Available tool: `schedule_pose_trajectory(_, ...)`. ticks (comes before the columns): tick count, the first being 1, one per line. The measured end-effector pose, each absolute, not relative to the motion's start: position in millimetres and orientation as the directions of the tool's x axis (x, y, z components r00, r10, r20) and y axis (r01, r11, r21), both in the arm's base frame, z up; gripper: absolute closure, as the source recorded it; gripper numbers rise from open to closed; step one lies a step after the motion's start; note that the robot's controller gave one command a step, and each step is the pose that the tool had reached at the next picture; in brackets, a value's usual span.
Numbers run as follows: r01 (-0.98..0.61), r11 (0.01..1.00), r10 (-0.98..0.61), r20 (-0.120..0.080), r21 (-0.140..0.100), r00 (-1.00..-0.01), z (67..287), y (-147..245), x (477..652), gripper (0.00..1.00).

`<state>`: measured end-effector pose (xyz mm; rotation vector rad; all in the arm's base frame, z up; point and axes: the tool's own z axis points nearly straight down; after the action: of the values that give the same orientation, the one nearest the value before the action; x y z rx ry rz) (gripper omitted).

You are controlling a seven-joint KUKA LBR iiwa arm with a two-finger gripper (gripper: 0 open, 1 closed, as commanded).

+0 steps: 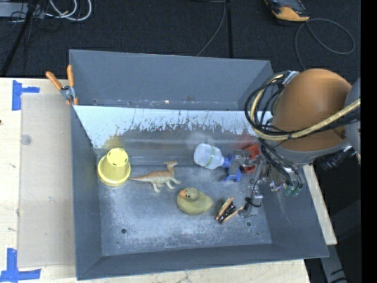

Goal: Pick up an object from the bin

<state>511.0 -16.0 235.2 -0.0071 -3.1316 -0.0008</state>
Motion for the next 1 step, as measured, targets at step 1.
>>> schedule_pose_trajectory(1, 0.004, 1.0, 0.004, 0.002, 0.0, -1.0, 239.2, -15.9, 512.4, 0.0)
